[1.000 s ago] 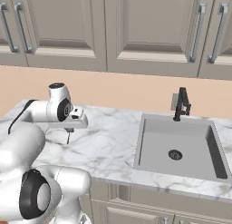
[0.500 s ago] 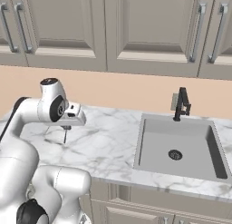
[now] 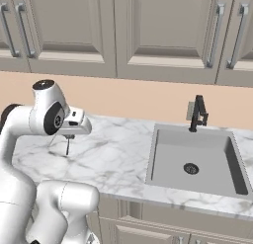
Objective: Organize the utensils by type. Pick up the wooden spoons from the counter and place them in the open cabinet. Then pick up the metallic utensils from the counter and place them in the open drawer.
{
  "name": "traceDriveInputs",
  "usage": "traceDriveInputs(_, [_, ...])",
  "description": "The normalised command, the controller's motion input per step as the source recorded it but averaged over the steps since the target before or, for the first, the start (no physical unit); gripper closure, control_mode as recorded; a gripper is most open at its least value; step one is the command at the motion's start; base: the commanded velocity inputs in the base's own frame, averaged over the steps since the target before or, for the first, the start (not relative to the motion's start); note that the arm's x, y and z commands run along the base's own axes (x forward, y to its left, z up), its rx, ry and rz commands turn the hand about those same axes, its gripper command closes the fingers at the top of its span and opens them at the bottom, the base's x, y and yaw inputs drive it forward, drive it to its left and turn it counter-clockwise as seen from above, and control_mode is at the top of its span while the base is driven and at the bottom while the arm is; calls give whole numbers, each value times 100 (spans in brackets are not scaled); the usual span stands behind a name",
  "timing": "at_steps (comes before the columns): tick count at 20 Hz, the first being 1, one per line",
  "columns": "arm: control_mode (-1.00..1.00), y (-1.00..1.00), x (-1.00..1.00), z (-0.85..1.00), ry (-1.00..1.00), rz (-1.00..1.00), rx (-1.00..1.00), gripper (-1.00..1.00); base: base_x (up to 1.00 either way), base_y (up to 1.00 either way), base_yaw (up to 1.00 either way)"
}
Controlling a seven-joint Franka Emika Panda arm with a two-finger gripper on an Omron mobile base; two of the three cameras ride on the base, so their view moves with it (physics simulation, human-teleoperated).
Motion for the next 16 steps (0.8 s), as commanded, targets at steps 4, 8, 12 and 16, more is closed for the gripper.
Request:
traceDriveInputs(4, [-100, -14, -45, 53, -6, 0, 0, 100, 0, 0, 0])
traceDriveInputs(8, [-100, -19, -40, 64, -5, 0, 0, 100, 0, 0, 0])
traceDriveInputs(12, [-100, -19, -34, 71, -3, 0, 0, 100, 0, 0, 0])
traceDriveInputs(16, [-100, -20, -38, 61, -4, 0, 0, 100, 0, 0, 0])
